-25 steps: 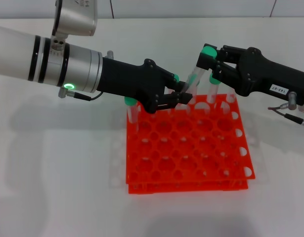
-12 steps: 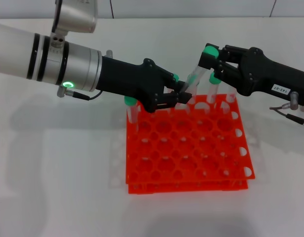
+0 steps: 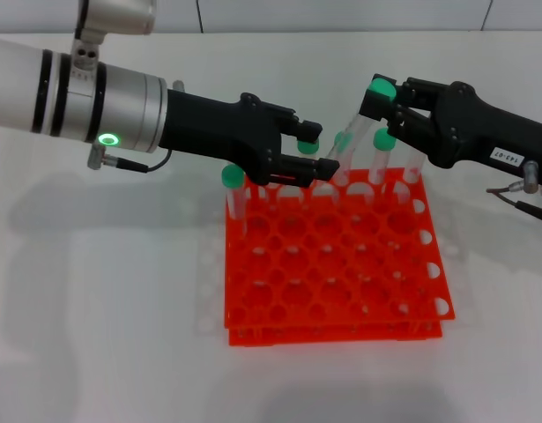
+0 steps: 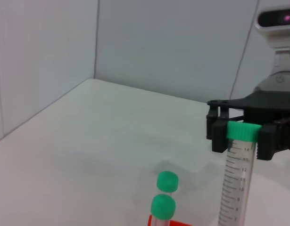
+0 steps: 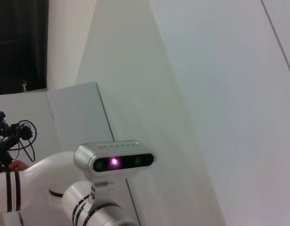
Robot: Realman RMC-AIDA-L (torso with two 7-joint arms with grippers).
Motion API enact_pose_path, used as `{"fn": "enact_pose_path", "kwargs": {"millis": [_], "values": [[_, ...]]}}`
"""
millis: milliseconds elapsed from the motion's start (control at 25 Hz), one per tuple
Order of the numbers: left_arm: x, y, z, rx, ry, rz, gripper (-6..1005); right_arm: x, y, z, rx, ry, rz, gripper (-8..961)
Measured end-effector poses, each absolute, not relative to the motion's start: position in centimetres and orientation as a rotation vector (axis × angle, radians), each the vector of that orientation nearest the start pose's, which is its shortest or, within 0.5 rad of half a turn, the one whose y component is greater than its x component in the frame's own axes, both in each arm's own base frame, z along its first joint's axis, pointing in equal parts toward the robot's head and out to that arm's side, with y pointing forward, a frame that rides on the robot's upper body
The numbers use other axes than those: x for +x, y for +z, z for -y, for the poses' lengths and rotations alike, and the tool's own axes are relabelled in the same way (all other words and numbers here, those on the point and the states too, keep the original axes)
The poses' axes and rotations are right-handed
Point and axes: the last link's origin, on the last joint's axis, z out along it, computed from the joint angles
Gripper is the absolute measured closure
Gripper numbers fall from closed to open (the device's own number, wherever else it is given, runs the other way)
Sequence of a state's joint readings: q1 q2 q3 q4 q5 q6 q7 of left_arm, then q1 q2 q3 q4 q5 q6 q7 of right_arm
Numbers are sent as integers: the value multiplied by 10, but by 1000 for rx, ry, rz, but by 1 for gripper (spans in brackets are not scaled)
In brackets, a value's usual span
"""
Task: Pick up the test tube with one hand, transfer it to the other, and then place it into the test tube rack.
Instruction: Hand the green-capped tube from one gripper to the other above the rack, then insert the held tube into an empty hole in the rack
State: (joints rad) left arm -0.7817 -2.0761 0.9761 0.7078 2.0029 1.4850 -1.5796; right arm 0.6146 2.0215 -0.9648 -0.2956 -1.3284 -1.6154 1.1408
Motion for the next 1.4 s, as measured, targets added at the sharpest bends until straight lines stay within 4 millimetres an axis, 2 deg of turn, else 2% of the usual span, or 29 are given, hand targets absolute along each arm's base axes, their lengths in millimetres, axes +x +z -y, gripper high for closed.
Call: {"fn": "enact_pose_path", "kwargs": {"millis": [360, 560, 680, 880, 1040, 1200, 1400], "values": [[-155, -9, -371, -3011, -500, 460, 282, 213, -6, -341, -2527, 1320, -495, 692], [-143, 15, -361, -3023, -488, 499, 181, 213, -5, -341, -2531, 1320, -493, 691], [-135, 36, -353, -2999, -444, 544, 119, 213, -5, -340, -2535, 1317, -492, 691], [-133, 69, -336, -2902, -357, 619, 120, 213, -5, -340, -2540, 1312, -486, 691], [-137, 93, -314, -2799, -330, 657, 121, 215, -2, -340, -2541, 1302, -471, 692], [-143, 97, -291, -2777, -352, 641, 121, 219, 2, -337, -2540, 1281, -446, 693], [-162, 102, -265, -2747, -502, 616, 122, 216, 5, -337, -2578, 1259, -408, 691]]}}
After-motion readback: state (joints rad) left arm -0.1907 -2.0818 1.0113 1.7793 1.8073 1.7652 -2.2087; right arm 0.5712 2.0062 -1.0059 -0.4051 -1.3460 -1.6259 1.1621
